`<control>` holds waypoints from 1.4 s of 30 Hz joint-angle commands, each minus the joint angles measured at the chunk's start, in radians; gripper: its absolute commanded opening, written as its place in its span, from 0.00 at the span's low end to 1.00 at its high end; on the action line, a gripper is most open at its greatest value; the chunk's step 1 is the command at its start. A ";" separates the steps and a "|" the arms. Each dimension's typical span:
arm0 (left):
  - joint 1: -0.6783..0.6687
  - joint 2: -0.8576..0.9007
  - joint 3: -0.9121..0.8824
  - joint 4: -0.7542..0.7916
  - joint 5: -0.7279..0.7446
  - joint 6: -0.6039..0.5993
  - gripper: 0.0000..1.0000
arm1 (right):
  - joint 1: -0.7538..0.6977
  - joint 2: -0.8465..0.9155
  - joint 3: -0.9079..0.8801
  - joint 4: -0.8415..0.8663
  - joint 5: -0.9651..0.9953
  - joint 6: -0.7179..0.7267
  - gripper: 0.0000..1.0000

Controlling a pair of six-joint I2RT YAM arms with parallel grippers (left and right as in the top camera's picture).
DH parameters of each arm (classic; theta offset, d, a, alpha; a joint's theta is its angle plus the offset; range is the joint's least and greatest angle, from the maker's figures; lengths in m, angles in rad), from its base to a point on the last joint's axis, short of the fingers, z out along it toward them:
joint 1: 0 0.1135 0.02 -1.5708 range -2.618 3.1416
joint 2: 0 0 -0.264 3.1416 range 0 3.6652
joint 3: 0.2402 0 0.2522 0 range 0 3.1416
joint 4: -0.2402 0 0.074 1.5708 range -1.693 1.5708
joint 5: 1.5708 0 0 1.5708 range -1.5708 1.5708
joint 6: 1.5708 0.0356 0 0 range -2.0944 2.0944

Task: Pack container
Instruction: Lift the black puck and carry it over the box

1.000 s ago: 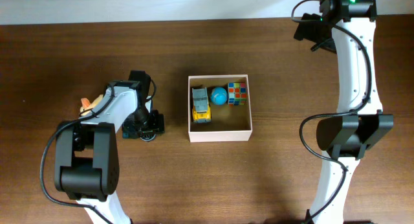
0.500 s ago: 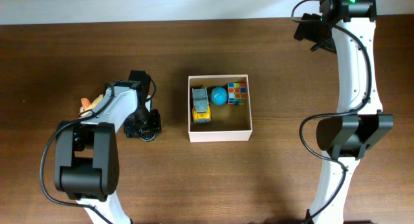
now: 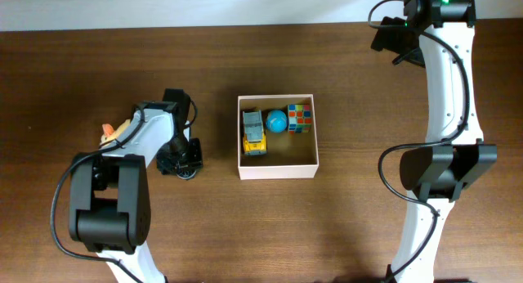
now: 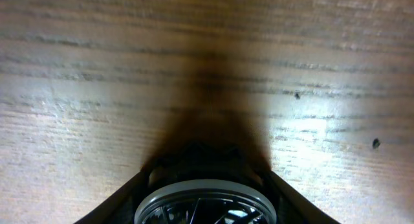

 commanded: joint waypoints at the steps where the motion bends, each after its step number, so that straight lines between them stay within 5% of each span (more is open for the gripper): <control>1: 0.000 0.011 0.064 -0.043 0.016 -0.013 0.53 | -0.004 -0.012 0.001 0.000 0.012 0.006 0.99; 13: -0.015 0.011 0.451 -0.225 0.016 0.006 0.51 | -0.004 -0.012 0.001 0.000 0.012 0.006 0.99; 20: -0.124 0.011 0.618 -0.190 -0.003 0.007 0.49 | -0.004 -0.012 0.001 0.000 0.012 0.006 0.99; 42: -0.516 0.025 0.640 -0.078 -0.141 0.036 0.48 | -0.004 -0.012 0.001 0.000 0.012 0.006 0.99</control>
